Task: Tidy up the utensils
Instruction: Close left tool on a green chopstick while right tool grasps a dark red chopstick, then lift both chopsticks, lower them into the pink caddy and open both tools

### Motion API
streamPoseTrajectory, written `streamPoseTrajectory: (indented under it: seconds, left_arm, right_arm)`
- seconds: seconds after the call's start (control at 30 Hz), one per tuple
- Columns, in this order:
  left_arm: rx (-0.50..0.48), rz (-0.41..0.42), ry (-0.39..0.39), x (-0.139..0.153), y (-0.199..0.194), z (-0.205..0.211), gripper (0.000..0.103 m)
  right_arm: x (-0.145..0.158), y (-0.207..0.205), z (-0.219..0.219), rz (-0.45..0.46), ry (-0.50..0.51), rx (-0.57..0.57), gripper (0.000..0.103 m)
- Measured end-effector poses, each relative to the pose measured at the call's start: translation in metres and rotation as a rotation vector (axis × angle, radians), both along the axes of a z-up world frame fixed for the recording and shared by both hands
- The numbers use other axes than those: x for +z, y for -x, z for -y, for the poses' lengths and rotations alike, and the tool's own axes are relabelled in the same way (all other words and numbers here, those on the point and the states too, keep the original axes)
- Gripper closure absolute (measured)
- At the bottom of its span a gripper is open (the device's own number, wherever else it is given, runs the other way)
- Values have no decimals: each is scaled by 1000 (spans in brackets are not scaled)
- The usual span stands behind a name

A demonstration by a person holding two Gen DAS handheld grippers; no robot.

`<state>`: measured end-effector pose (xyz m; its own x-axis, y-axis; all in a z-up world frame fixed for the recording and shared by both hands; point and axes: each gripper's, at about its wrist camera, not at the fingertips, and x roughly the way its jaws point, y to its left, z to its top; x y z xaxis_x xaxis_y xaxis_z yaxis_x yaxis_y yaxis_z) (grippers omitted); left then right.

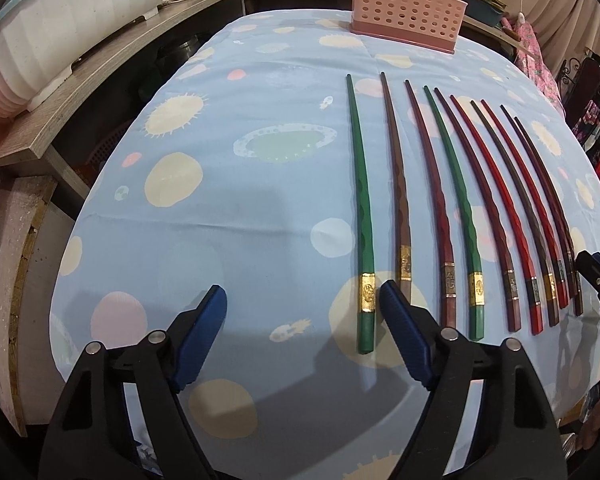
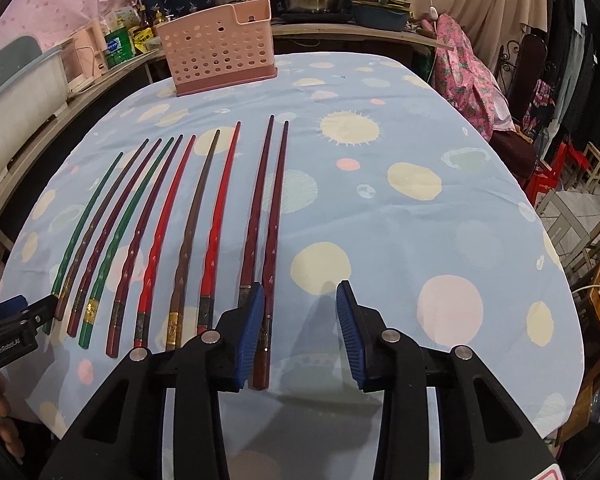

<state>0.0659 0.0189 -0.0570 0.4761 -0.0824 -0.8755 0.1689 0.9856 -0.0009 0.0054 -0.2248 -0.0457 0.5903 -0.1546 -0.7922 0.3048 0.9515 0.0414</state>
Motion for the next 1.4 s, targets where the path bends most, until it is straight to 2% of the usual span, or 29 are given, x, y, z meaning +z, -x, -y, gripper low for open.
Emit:
streamPoseTrajectory:
  seconds: [0.27,0.43,0.5,0.53,0.57,0.6,0.63,0.7,0.83,1.03,1.2,1.4]
  left_arm:
    - [0,2,1,0,2,1,30]
    - [-15,8,5,2,7,4,39]
    - [-33,10,11,3,9,7,51]
    - [-48,11,13,4,10,9,54]
    - [-58,11,16,5,11,10,62]
    - [-65,11,21,6,12,12,71]
    - [-73,9,29,6,12,12,76]
    - [-87,-6,60,7,12,12,95]
    - [-101,-31,118,10,12,9,96]
    - [-76,16,149,40,11,1,96]
    - [-35,101,217,88,-5,-13,96]
    - [-14,233,245,148,-42,-18,96]
  right_arm:
    - [-3,5,-6,-12,-23,22,71]
    - [-6,9,-8,-12,-20,30,77]
    - [-6,10,-5,-13,-29,27,88]
    - [-6,10,-4,-13,-34,28,90]
    - [-6,10,-4,-14,-40,31,95]
    - [-6,10,-3,-14,-45,33,96]
    - [-6,10,-2,-15,-50,35,96]
    - [-5,11,-2,-11,-61,38,96]
    - [6,14,-1,14,-59,38,96]
    - [44,17,9,91,-70,28,96]
    - [93,10,21,194,-41,24,96]
    - [142,-19,42,299,-16,13,96]
